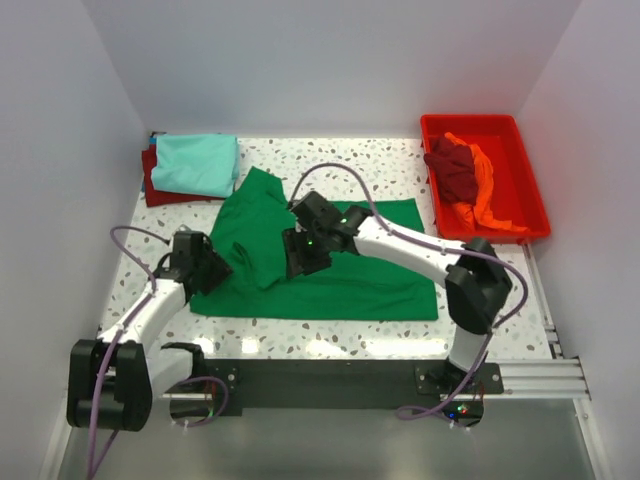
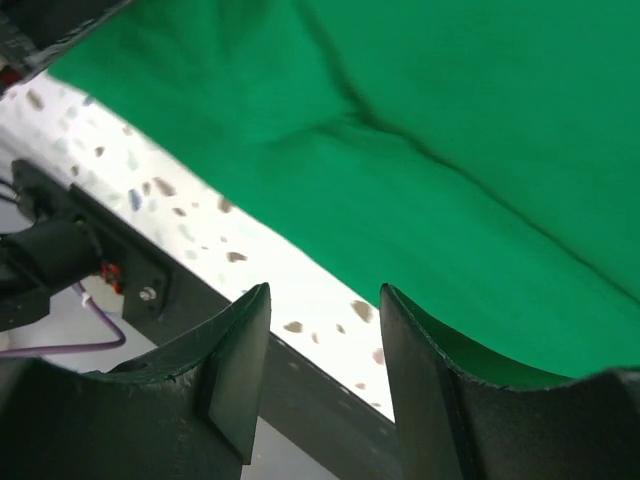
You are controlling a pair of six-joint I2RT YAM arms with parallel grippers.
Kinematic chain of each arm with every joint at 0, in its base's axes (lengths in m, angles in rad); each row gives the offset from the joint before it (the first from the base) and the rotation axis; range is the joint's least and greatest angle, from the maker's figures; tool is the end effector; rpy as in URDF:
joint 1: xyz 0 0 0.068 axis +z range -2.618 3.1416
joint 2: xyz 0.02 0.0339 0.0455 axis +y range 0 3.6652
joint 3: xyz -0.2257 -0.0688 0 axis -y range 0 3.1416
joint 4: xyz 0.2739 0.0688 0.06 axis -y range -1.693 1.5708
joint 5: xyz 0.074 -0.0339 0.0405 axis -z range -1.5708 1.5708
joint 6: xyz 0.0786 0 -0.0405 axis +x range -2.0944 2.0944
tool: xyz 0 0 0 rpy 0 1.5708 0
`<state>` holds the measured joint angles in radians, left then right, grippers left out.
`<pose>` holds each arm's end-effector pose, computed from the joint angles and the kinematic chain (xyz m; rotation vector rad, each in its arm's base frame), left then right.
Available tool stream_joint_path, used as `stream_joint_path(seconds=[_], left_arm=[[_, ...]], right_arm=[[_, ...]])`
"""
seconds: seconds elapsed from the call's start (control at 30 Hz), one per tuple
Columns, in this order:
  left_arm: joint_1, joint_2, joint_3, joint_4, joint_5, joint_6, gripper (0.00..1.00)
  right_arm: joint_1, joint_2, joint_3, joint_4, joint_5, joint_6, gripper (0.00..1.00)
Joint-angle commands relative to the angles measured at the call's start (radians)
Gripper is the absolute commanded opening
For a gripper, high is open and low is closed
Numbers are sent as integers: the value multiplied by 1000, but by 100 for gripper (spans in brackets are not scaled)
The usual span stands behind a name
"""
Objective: Fold and stack the t-shirts
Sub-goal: Flatten the tshirt out
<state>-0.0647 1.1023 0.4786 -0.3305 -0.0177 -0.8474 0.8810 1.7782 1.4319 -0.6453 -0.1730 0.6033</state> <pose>0.2632 -0.0157 0.0791 -0.9831 2.3635 -0.3387 0.2615 0.3383 0.1711 -0.4489 2.7012 0.7262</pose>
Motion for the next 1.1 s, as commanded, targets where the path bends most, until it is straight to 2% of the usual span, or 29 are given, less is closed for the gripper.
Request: stream_joint_path(seconds=[0.0, 0.13, 0.33, 0.57, 0.77, 0.87, 1.07], left_arm=[[14, -47, -18, 24, -2, 30, 53], [16, -27, -70, 79, 36, 10, 53], [16, -30, -89, 76, 39, 21, 53], [16, -36, -106, 71, 51, 28, 53], [16, -36, -127, 76, 62, 24, 53], [16, -44, -135, 71, 62, 24, 53], [16, -64, -143, 56, 82, 21, 53]], right_arm=[[65, 87, 97, 44, -43, 15, 51], [127, 194, 160, 91, -45, 35, 51], [136, 299, 231, 107, -10, 43, 51], [136, 365, 271, 157, -2, 82, 51], [136, 403, 303, 138, 42, 90, 50], [138, 414, 312, 125, 59, 93, 46], [138, 438, 337, 113, 86, 99, 28]])
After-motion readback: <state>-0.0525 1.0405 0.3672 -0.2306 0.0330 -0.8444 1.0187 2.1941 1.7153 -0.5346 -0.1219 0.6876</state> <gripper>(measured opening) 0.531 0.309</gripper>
